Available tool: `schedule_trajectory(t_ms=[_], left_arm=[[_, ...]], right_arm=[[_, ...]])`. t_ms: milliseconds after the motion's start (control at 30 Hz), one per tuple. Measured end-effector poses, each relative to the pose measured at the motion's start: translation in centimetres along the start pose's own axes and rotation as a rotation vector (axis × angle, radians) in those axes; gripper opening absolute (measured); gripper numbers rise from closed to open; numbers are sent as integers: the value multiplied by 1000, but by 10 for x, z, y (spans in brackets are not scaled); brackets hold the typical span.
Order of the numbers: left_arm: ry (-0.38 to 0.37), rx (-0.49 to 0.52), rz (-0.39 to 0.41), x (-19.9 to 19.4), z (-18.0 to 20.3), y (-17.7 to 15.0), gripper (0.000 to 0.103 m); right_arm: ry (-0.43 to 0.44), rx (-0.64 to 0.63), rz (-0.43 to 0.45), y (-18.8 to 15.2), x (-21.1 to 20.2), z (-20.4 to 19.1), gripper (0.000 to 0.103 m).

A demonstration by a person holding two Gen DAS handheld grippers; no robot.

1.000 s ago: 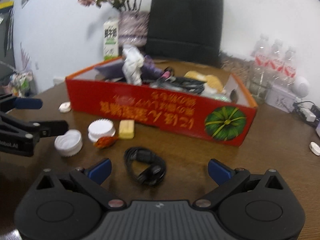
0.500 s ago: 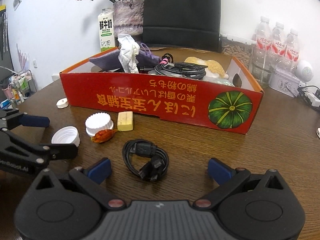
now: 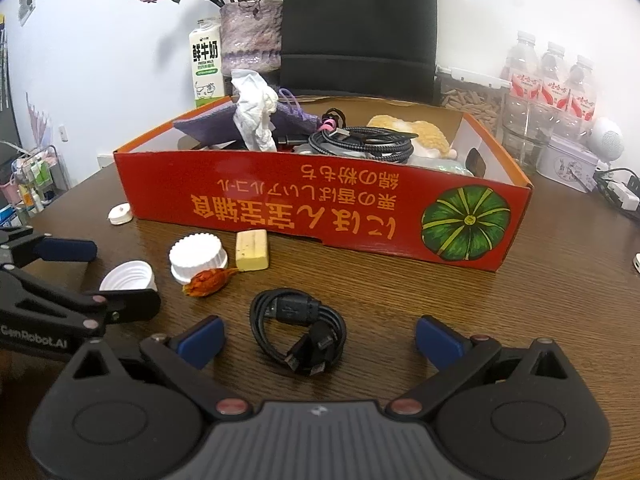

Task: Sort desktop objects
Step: 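Grasp the flat white bottle cap with the left tool while the right tool grasps the black cable, then carry the white cap and black cable over the box with both tools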

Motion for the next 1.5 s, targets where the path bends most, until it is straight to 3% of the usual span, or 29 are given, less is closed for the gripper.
schedule_trajectory(t_ms=[33,100,533,733,1167,1500], left_arm=[[-8,7,10,-2,2,0,65],[-18,15,27,-6,4,0,41],[-39,17,29,-8,6,0,41],[-30,13,108,-21,9,10,41],[46,-63,292,-30,10,64,41],[95,-128,323,4,10,112,41]], right_arm=[[1,1,14,1,-2,-1,80],[24,-4,35,1,-5,-3,45],[78,-8,51,0,-11,-11,41],[72,-12,95,9,-17,-17,39],[-40,27,294,70,-40,-2,39],[-173,82,359,116,-17,46,39]])
Point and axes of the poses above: each gripper's, at about its wrist camera, not at the fingertips, and x roughly the way its jaws point, z to its right, y to its top, the point moved 6 cm from there along x, roughly the way its jaws point, and after that the axes turned 3 degrees about -x, right-handed, at the moved point
